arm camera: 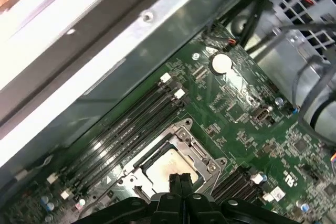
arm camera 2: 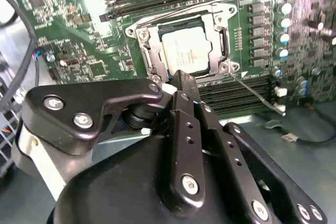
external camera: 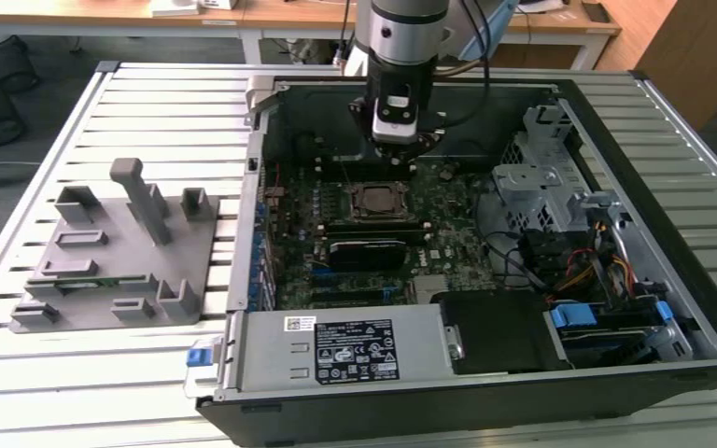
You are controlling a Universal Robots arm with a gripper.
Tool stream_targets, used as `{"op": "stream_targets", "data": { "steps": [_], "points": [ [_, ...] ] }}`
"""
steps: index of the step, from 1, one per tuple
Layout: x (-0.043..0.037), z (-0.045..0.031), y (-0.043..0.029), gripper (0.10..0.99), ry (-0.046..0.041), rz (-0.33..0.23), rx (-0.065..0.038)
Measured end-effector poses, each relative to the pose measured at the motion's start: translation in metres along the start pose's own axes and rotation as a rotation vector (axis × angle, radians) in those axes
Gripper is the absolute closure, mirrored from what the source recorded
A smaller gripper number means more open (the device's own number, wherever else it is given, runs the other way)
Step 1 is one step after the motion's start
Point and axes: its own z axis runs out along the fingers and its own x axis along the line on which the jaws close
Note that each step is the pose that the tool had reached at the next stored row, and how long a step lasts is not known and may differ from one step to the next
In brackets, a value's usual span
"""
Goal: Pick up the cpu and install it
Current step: 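Install the first cpu locking lever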
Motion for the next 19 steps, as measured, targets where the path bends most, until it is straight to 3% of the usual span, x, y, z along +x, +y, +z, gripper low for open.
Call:
{"op": "stream_targets", "data": {
  "steps": [19],
  "points": [
    [0.0, 0.0004, 0.0, 0.98, 0.0018, -0.339, -0.006]
  ]
}}
